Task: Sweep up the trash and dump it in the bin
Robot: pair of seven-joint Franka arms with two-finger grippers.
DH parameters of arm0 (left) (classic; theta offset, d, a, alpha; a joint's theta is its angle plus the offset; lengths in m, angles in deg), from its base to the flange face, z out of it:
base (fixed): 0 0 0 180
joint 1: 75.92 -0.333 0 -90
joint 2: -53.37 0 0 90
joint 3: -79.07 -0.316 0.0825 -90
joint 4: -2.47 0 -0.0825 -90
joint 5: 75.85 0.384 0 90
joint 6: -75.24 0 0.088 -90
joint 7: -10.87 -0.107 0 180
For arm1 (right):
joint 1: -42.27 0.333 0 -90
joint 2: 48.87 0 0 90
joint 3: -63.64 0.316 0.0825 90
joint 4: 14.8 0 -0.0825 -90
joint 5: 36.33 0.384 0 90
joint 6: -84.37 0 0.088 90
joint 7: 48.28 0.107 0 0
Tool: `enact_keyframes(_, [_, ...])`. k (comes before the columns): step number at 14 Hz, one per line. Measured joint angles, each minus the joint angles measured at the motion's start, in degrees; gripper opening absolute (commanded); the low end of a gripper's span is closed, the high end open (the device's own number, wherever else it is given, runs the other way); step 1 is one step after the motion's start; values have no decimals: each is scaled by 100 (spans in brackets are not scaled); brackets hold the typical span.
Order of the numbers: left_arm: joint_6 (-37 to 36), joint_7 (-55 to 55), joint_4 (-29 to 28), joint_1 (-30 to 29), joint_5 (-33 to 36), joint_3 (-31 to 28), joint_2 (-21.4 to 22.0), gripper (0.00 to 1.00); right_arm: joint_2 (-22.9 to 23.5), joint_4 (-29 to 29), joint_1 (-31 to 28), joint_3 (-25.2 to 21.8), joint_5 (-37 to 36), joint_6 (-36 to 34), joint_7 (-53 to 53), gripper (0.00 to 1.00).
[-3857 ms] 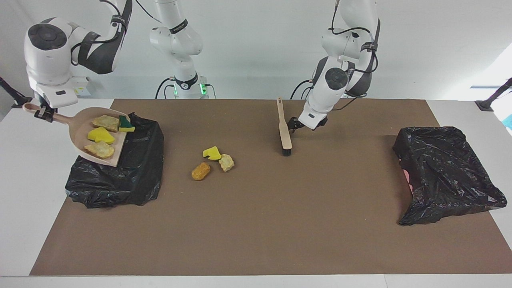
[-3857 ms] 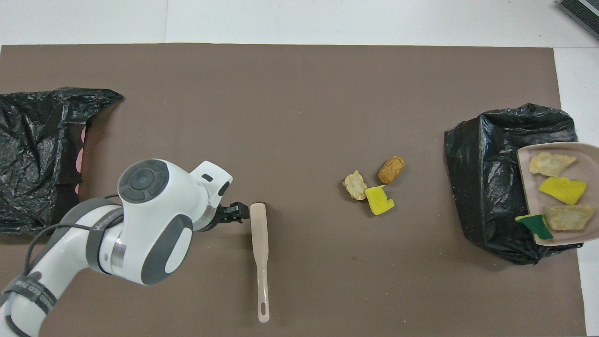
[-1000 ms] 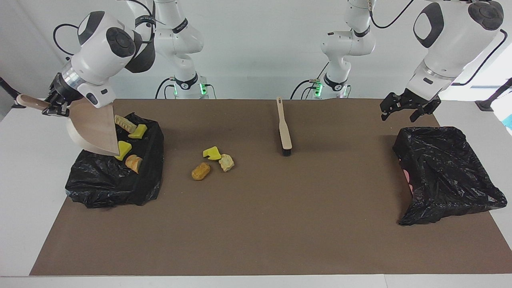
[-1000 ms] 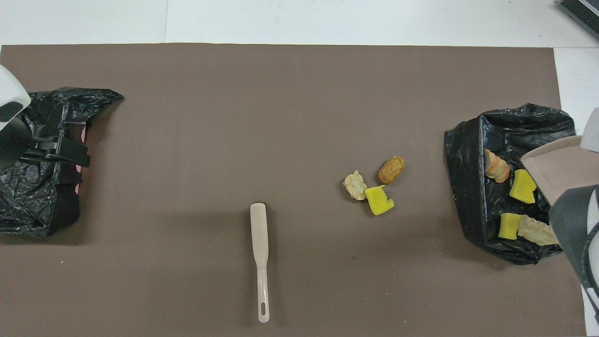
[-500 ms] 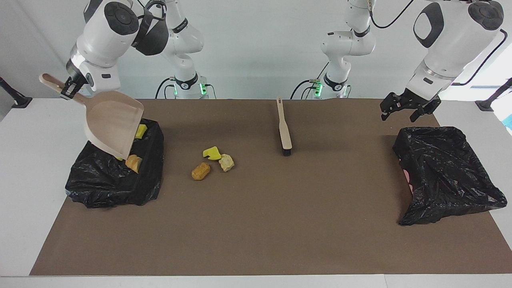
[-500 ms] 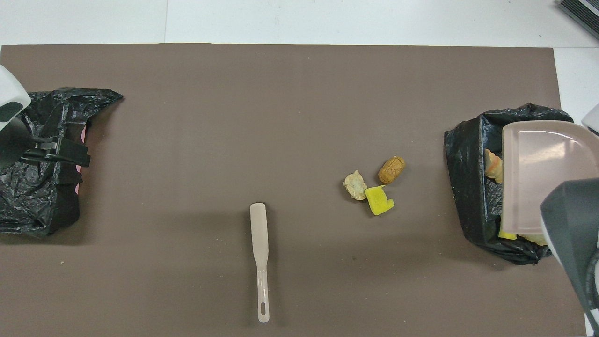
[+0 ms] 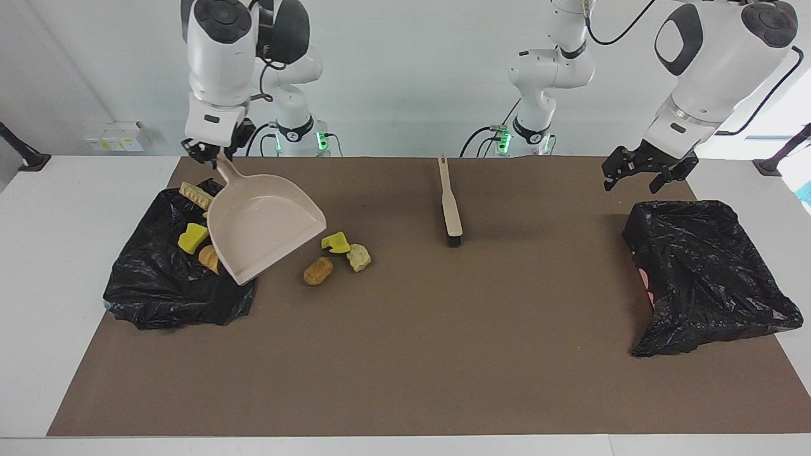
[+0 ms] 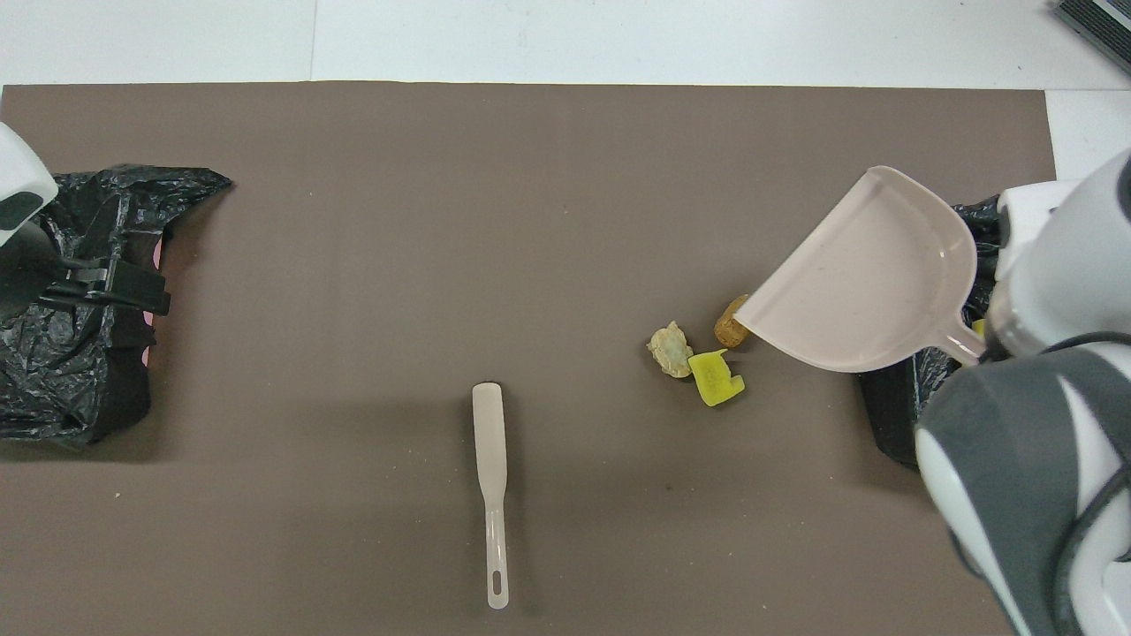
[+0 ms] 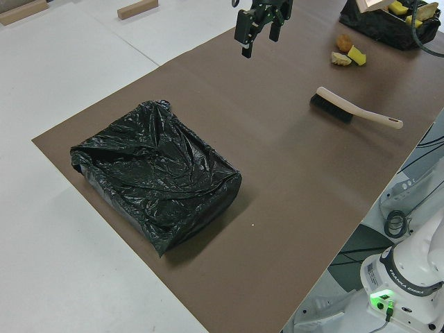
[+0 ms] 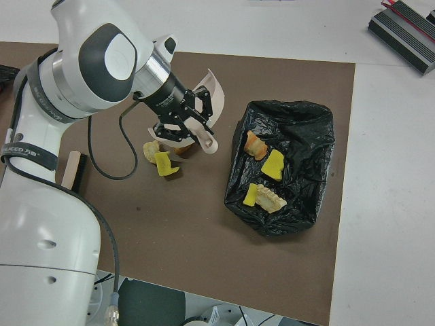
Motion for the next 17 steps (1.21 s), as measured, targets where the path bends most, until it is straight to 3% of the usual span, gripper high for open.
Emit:
enact_keyframes(2, [0, 0, 0, 0, 0, 0, 0, 100, 156, -7, 327, 46, 704, 438, 1520, 0])
enact_keyframes(4, [0, 0, 0, 0, 1, 0, 0, 100, 498, 5, 685, 49, 900, 909, 2694, 0])
enact_keyframes(7, [0, 0, 0, 0, 2, 0, 0, 100, 1414, 367, 1179, 54, 977, 1581, 4147, 0])
enact_keyframes(14, [0, 0, 0, 0, 2, 0, 0, 100, 3542, 2342, 2057, 46, 1376, 2349, 6162, 0])
enact_keyframes(17, [0, 0, 0, 0, 2, 0, 0, 100, 4088, 2681, 2201, 52, 1400, 2786, 6281, 0])
